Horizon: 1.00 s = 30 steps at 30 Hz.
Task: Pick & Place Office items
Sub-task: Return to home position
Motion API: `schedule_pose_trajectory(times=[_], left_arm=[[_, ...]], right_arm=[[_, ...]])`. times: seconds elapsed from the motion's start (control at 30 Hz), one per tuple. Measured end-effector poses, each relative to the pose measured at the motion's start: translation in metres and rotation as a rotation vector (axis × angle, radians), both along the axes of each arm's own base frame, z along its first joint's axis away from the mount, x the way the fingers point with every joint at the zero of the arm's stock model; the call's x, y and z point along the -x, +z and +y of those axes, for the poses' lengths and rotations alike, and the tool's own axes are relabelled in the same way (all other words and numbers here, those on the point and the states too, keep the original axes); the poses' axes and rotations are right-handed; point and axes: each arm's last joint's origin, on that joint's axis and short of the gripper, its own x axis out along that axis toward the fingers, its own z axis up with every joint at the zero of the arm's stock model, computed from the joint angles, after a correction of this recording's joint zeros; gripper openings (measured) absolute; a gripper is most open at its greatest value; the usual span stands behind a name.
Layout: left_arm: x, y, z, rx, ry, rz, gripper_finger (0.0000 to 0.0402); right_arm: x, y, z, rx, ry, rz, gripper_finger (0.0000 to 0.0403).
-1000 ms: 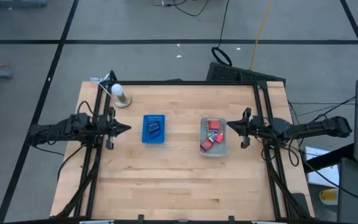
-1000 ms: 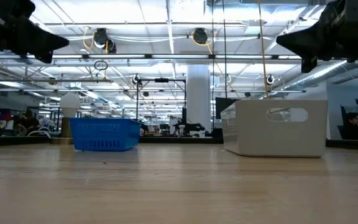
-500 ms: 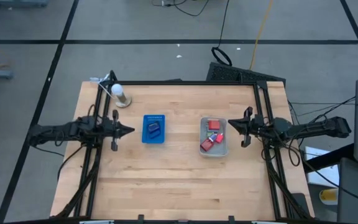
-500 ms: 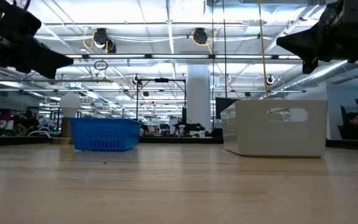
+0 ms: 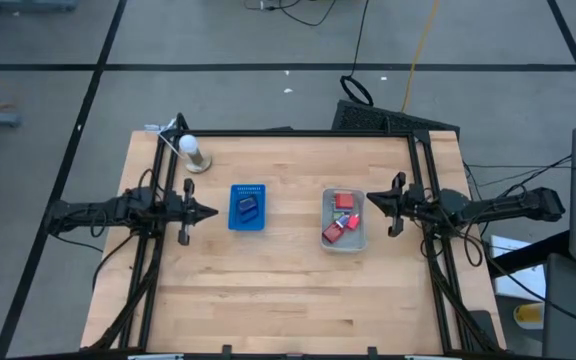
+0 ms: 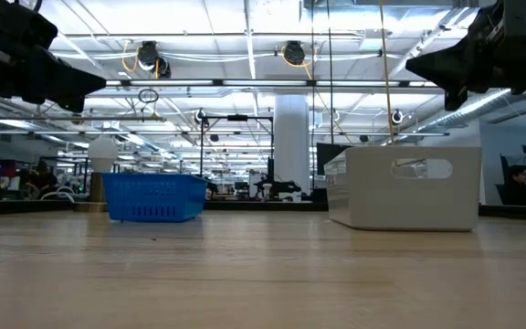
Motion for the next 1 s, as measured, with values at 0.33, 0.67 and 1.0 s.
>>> schedule_pose_trajectory(times=[0.33, 0.67, 1.0], left_arm=[[0.0000, 0.0000, 0.0007, 0.061, 0.027, 0.001, 0.0001], [-0.0001, 0.0028, 0.0017, 0.041, 0.058, -0.030, 0.0019], [-0.0001, 0.0031, 0.0016, 0.047, 0.058, -0.033, 0.0002]], right_arm=[[0.0020, -0.0003, -0.0015, -0.002, -0.048, 0.005, 0.0001], [0.0029, 0.0040, -0.0015, -0.006, -0.047, -0.042, 0.0004], [0.0024, 0.0024, -0.0014, -0.004, -0.047, -0.024, 0.0004]])
